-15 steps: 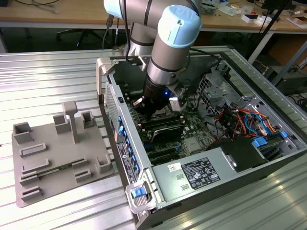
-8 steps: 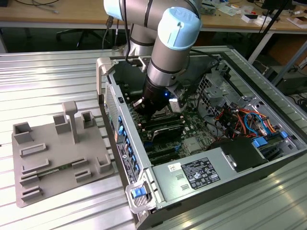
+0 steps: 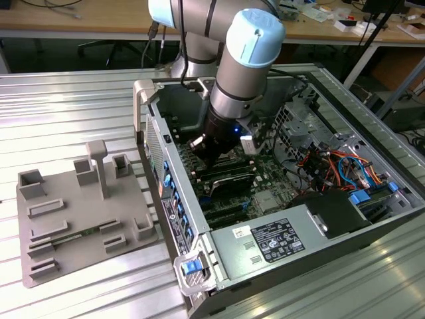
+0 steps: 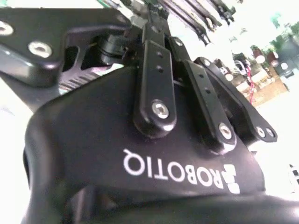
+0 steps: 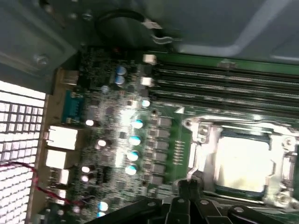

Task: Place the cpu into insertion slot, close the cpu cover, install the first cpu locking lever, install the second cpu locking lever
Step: 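Install the second cpu locking lever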

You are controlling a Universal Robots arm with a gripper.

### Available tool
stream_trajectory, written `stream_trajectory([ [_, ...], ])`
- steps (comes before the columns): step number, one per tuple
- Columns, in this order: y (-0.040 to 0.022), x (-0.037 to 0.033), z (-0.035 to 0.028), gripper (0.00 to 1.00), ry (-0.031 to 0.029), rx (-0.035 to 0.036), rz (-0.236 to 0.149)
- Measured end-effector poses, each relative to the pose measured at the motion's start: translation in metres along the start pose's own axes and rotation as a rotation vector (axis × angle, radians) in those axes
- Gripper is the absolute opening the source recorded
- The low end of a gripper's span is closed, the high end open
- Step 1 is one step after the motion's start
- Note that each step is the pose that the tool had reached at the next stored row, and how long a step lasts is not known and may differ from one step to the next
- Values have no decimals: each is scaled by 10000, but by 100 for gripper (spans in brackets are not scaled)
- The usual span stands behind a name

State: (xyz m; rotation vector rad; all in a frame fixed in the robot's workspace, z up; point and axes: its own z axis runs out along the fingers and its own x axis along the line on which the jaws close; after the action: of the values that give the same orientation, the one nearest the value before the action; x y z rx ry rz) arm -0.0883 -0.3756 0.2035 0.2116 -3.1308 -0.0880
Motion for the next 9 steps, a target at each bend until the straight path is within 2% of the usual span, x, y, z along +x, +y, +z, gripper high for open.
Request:
stream_trajectory([
  [1,-3,-29,0,11,11,-3,3],
  [2,-13,-97,-6,11,36,-11,1],
  [5,-27,-217,-19,11,116,-53,4],
  [7,-32,-268,-64,11,156,-63,9],
  [9,-31,-298,-166,11,193,-77,11],
])
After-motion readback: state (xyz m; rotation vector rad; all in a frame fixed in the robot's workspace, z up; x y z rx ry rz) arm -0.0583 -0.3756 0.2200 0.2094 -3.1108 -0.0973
